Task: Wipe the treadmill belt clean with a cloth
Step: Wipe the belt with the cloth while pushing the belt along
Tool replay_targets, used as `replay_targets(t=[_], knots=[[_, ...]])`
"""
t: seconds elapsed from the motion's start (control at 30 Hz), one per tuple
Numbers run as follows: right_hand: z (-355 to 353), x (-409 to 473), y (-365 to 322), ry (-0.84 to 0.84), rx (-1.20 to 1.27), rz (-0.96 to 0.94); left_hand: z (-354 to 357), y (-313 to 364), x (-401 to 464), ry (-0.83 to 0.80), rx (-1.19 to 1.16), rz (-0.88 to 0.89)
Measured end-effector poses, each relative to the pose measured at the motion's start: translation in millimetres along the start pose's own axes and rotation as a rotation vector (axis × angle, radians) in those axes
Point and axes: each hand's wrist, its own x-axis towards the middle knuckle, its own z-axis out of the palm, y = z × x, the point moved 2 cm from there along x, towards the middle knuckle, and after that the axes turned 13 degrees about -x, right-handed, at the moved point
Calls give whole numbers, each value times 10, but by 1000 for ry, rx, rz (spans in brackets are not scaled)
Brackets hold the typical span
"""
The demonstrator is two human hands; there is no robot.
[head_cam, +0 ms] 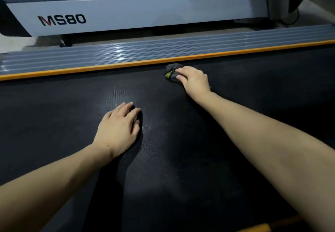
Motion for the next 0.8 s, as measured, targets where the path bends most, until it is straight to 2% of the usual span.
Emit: replay_targets(t=[0.17, 0.3, 0.4, 0.47, 0.53, 0.57, 0.63, 0.73, 0.8], knots=[[-193, -690, -31, 67, 114, -77, -12, 121, -136, -38, 13, 17], [-479, -1712, -221, 68, 202, -239, -86, 237, -421, -45, 33, 64], [-644, -2402, -348, -36, 270, -415, -145, 248, -689, -74, 66, 82], [-677, -2536, -358, -87, 288, -534, -131, 248, -872, -116, 116, 103], [-628, -2331, -311, -63, 261, -585, -120, 269, -1049, -120, 120, 79], [-549, -2140, -284, -32, 221, -568, -113, 297, -1132, -116, 103, 55], [-404, -1683, -257, 38, 147, -392, -88, 367, -1288, -110, 75, 7], [-330, -1338, -288, 4, 120, -105, -61, 471, -1509, -75, 43, -50], [-410, -1451, -362, -3, 161, -84, -72, 523, -1617, -58, 9, -89]])
